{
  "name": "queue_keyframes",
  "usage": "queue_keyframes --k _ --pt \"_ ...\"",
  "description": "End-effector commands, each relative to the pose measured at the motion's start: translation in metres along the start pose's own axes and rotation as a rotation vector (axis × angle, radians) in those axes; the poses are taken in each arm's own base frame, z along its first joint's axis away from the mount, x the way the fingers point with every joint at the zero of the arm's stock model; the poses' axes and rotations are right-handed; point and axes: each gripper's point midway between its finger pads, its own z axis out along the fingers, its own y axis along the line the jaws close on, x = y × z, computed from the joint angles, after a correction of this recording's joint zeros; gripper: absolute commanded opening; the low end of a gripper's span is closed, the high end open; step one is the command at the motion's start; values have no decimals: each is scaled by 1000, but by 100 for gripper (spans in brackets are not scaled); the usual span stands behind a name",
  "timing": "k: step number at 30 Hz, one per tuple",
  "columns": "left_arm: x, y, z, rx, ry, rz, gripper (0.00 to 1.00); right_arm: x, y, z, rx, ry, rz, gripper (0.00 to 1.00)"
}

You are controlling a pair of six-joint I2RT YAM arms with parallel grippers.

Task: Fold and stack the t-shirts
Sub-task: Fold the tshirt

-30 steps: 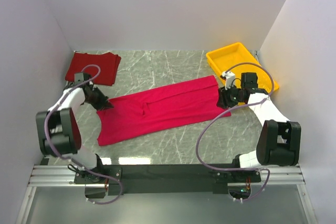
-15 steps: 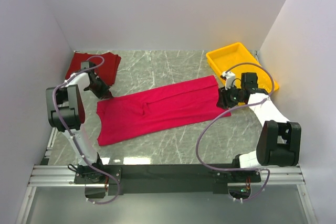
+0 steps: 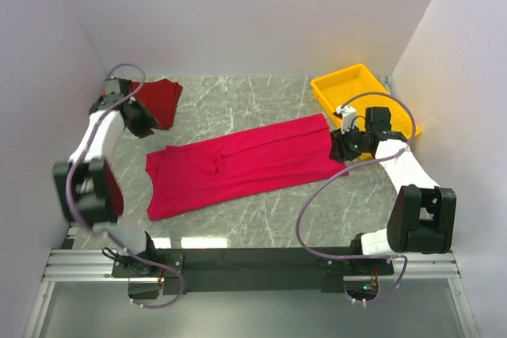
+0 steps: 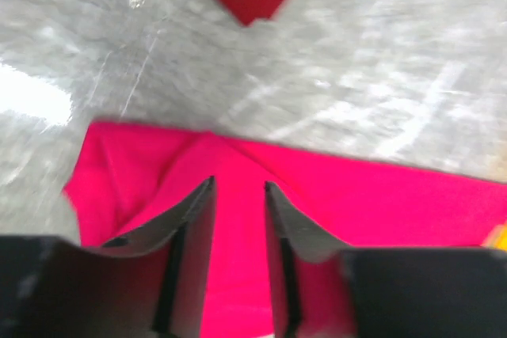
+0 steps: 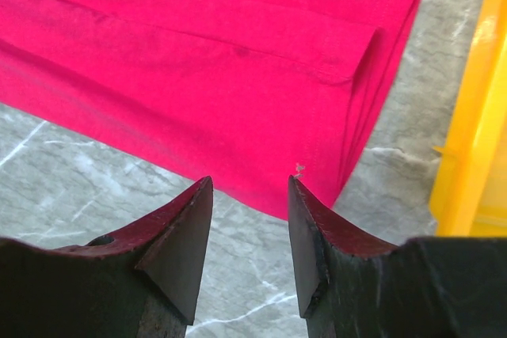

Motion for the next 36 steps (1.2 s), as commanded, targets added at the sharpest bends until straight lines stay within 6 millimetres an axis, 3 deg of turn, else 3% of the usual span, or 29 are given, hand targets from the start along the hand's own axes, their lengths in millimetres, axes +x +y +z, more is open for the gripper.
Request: queue_keyframes --k 1,3,4,7,10,13,22,31,36 --pt "14 12 -66 15 -96 3 38 -6 -11 -4 37 16 -28 50" --pt "37 33 -73 -6 -58 -35 41 2 -14 -1 43 42 -16 50" --pt "60 48 -74 -16 -25 -53 42 5 -16 -1 50 51 -11 50" --pt "105 77 -76 -51 61 -105 42 18 -23 4 59 96 9 51" --pt "139 101 -74 -114 130 -131 43 30 -26 10 48 137 26 51" --pt "159 119 -69 -180 182 -146 41 34 -27 15 44 150 39 51" --pt "164 147 -68 -365 247 -142 36 35 -32 23 34 174 65 51" --pt "171 151 -68 -408 290 -136 39 31 -35 19 18 182 114 51" --pt "177 151 -68 -419 313 -136 39 30 -48 18 62 194 186 51"
